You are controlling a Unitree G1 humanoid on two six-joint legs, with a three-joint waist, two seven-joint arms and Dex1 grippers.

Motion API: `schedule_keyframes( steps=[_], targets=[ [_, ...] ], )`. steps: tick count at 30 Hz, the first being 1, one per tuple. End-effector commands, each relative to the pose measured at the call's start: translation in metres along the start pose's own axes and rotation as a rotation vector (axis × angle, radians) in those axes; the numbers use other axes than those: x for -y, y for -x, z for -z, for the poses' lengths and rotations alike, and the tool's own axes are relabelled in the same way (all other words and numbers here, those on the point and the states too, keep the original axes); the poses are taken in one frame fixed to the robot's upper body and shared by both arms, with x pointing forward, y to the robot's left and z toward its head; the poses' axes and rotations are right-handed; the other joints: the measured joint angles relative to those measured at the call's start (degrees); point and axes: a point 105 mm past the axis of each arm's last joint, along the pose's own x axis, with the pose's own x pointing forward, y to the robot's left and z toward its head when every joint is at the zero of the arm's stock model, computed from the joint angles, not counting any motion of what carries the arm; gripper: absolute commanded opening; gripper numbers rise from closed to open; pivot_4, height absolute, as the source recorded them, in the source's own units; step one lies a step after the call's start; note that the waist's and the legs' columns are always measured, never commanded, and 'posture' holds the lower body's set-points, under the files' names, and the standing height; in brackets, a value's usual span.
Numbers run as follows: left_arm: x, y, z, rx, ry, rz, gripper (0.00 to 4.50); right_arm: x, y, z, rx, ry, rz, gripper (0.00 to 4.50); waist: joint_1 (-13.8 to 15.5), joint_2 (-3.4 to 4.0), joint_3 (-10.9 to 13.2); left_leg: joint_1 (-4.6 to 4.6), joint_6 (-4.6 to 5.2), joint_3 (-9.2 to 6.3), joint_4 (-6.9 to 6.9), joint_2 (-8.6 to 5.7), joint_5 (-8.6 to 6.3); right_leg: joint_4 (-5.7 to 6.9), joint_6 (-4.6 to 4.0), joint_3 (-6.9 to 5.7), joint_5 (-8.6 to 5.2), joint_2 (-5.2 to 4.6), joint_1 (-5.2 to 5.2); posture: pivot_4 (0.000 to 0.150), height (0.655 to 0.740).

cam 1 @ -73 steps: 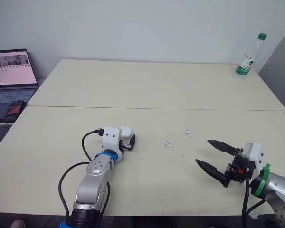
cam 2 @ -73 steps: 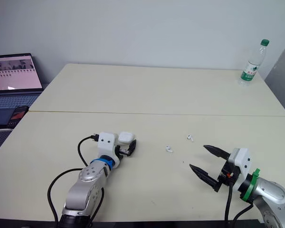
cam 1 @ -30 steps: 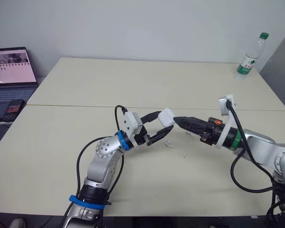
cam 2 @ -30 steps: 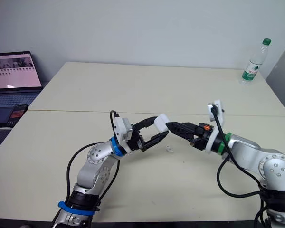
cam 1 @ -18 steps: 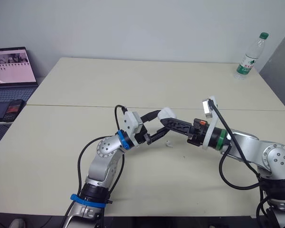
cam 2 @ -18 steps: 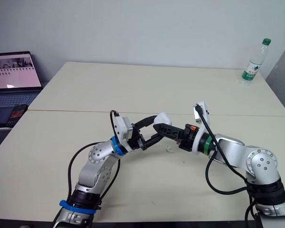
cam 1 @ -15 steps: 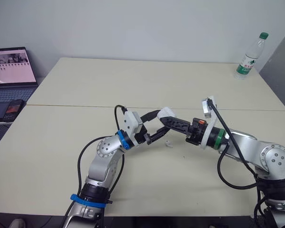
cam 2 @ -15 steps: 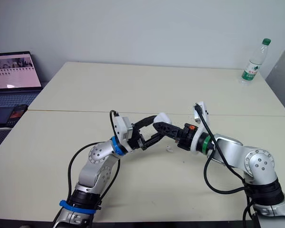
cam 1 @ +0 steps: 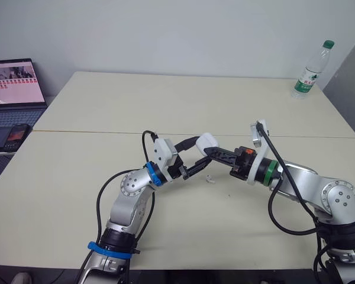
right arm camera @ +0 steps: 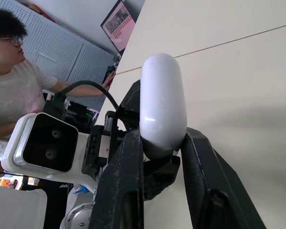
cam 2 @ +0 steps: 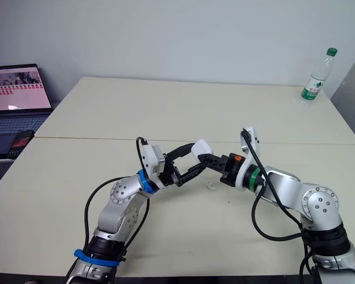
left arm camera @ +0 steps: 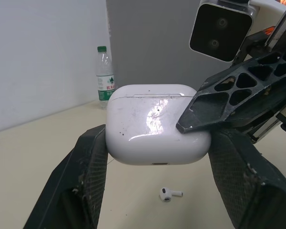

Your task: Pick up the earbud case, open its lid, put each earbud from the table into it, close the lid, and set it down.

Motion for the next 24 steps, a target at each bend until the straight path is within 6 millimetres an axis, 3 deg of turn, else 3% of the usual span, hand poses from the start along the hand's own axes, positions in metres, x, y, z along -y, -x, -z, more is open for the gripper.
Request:
schedule_keyframes(
  steps=[1,2,8,13,19,24],
  targets=[
    [0.004,-0.002,-0.009,0.042,0.015,0.038,4.02,-0.015,0.001,-0.007,0.035,0.035,-0.051,0.68,0.00,0.00,0.00,0.00,0.00,0.00,0.00,0.00,0.00,0.00,0.00,0.00,0.00,0.00,0.00,0.150,0.7362],
    [0.004,-0.001,-0.010,0.043,0.019,0.041,4.45,-0.014,0.002,-0.008,0.039,0.035,-0.049,0.68,-0.01,0.00,0.00,0.00,0.00,0.00,0.00,0.00,0.00,0.00,0.00,0.00,0.00,0.00,0.00,0.150,0.7362],
    [0.000,0.014,-0.007,-0.015,0.093,0.079,4.45,-0.006,0.011,-0.020,0.075,0.070,-0.034,0.68,-0.03,0.01,0.00,0.00,0.00,0.00,-0.01,0.01,0.00,0.00,0.01,0.00,-0.01,0.00,-0.03,0.150,0.7362],
    [-0.013,0.026,0.006,-0.177,0.280,0.043,4.45,0.001,0.031,-0.018,-0.004,0.241,-0.084,0.68,-0.02,0.01,0.01,-0.02,0.00,0.01,-0.02,0.00,0.00,-0.03,0.15,-0.01,-0.09,0.00,-0.05,0.150,0.7362],
    [0.000,0.029,-0.021,-0.199,0.612,0.253,4.45,-0.006,0.044,0.009,-0.271,0.428,-0.238,0.68,-0.01,0.00,0.08,-0.04,0.00,-0.05,-0.02,0.01,0.00,-0.05,0.26,-0.07,-0.16,-0.02,-0.08,0.150,0.7362],
    [0.012,0.030,-0.036,-0.239,0.748,0.427,4.45,-0.009,0.043,0.020,-0.389,0.519,-0.307,0.68,-0.11,0.03,0.11,-0.01,0.00,-0.09,-0.02,0.04,0.00,-0.02,0.25,-0.10,-0.17,0.10,-0.09,0.150,0.7362]
  ],
)
